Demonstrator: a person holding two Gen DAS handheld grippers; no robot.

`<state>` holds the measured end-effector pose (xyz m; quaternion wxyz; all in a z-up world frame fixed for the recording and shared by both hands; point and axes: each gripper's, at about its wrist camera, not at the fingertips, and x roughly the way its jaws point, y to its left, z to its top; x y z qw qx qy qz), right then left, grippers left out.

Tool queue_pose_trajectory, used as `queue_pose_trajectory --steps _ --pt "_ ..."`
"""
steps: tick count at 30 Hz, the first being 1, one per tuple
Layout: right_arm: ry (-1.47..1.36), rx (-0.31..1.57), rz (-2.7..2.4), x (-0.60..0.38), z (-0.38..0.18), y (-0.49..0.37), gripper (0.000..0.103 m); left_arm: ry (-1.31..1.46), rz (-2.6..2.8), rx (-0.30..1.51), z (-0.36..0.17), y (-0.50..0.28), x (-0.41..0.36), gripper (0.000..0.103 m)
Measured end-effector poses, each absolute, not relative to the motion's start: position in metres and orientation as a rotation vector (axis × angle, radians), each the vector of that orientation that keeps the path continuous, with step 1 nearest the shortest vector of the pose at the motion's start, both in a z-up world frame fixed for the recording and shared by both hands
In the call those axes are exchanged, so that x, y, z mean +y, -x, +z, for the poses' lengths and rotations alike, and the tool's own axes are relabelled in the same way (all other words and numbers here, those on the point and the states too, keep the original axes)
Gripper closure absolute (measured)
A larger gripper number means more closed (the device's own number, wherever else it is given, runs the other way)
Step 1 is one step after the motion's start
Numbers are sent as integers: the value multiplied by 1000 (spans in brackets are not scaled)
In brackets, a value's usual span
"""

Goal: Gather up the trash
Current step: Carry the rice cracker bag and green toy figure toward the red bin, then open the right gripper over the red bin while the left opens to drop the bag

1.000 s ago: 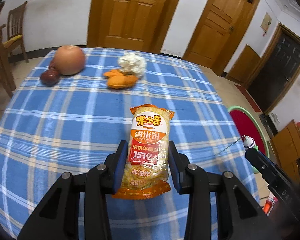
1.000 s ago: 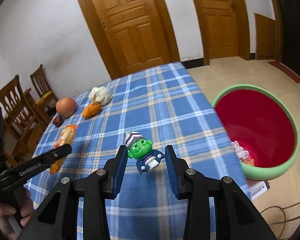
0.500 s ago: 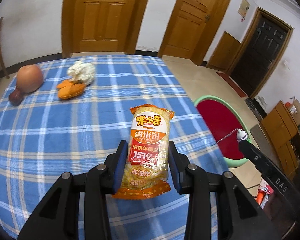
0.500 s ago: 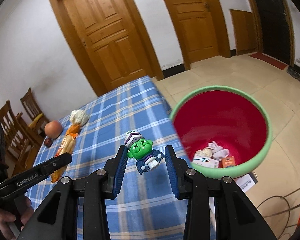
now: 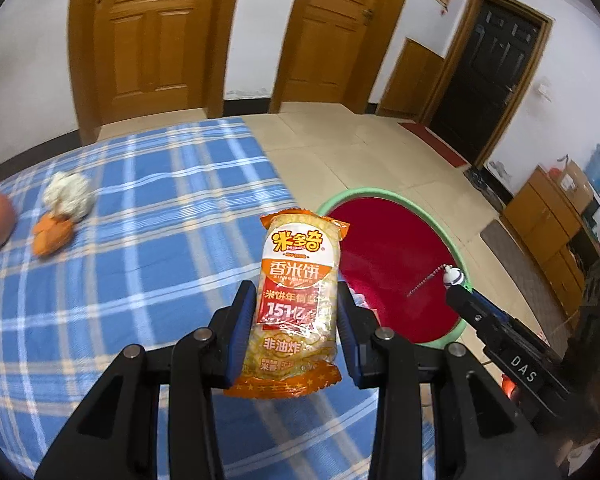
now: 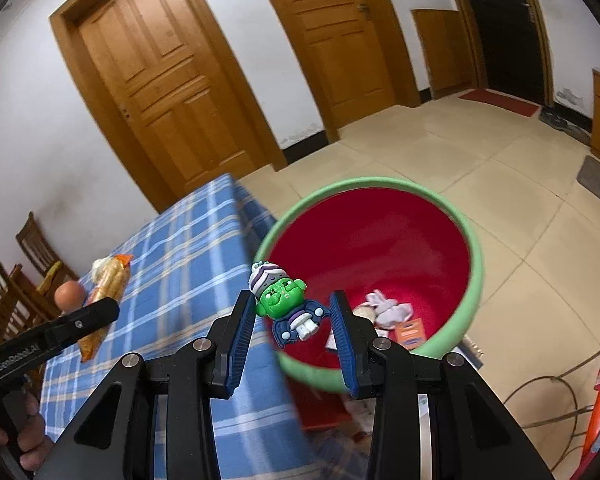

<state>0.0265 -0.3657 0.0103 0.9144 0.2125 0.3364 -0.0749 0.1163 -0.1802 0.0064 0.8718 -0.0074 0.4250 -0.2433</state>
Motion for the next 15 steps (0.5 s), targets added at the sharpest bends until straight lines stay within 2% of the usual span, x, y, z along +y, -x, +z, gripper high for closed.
queue_pose_trajectory --steps 15 --pt "-483 735 -230 -424 -16 -40 64 -72 -583 969 -28 -142 -261 64"
